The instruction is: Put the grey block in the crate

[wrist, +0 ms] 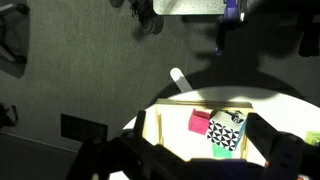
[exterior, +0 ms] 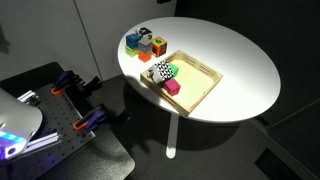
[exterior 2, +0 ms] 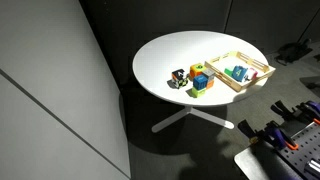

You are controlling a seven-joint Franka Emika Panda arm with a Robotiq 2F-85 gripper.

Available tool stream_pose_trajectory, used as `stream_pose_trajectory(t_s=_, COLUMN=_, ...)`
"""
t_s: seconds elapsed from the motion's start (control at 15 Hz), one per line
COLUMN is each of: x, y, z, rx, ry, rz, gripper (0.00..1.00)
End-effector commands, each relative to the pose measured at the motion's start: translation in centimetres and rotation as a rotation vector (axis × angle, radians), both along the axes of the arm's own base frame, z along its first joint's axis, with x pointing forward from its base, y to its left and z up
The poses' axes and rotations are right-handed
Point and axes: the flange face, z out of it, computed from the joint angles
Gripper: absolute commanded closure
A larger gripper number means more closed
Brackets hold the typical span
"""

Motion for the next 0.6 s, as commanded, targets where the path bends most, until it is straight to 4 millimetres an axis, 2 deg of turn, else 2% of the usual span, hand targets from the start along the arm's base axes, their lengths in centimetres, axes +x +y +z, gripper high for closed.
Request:
stream_pose_trajectory(t_s=0.0, x=0.01, y=0.01, z=0.07, rx=0.0, ry=0.0, rz=0.0, gripper=0.0)
stream_pose_trajectory(t_s=0.33, x=0.0, y=0.01, z=0.07, rx=0.0, ry=0.0, rz=0.0, gripper=0.0)
stream_pose_trajectory(t_s=0.53, x=0.96, y=0.89, z=-0.41, rx=0.0, ry=-0.017, rz=0.016, gripper=0.0)
